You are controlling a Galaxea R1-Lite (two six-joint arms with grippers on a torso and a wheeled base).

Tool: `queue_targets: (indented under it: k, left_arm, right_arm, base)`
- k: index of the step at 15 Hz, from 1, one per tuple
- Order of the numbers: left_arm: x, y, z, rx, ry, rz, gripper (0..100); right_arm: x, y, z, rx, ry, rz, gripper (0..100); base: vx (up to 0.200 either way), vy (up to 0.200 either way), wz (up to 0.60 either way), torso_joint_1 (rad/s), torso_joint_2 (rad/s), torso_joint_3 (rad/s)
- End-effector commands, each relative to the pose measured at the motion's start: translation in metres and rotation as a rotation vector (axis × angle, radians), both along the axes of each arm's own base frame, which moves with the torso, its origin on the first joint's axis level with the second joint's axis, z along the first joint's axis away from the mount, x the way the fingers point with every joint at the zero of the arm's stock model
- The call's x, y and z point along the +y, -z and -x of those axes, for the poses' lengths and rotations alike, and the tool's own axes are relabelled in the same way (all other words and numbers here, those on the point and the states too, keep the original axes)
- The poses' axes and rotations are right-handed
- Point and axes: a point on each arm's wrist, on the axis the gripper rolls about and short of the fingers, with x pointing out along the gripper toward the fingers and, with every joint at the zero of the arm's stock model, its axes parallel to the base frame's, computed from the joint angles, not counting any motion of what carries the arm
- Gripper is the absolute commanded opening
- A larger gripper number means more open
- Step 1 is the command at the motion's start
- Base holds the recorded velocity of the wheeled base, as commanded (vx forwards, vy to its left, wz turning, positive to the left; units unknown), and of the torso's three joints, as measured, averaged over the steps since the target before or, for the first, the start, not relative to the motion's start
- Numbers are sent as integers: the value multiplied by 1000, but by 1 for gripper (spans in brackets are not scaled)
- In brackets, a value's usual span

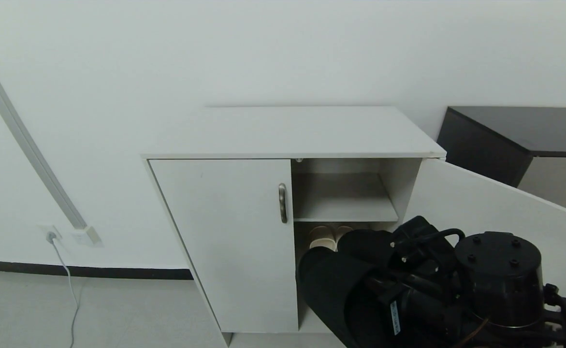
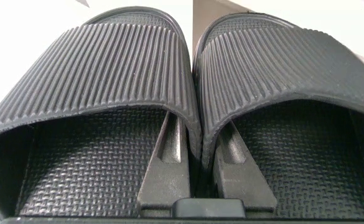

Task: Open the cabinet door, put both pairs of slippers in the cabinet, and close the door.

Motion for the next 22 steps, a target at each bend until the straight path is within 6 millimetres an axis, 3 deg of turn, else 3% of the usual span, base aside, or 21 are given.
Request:
queue_targets:
  k: [1, 15, 19, 22]
  left_arm:
    - [0, 0, 0, 1, 0, 0, 0]
    - [0, 0, 0, 1, 1, -2, 0]
    - [0, 0, 0, 1, 3, -2, 0]
    - [0, 0, 0, 1, 1, 0, 0]
  right_arm:
    - [0, 1, 0, 2, 0, 3, 0]
    - [7, 11, -6, -19, 6, 14, 0]
    - [49, 19, -44, -91, 288, 21, 0]
    - [61, 8, -55, -54, 366, 68, 0]
  base:
    - [0, 0, 0, -159, 481, 334]
    - [0, 0, 0, -83, 432, 349]
    - [0, 0, 0, 0, 50, 43]
    - [0, 0, 0, 0, 0, 0]
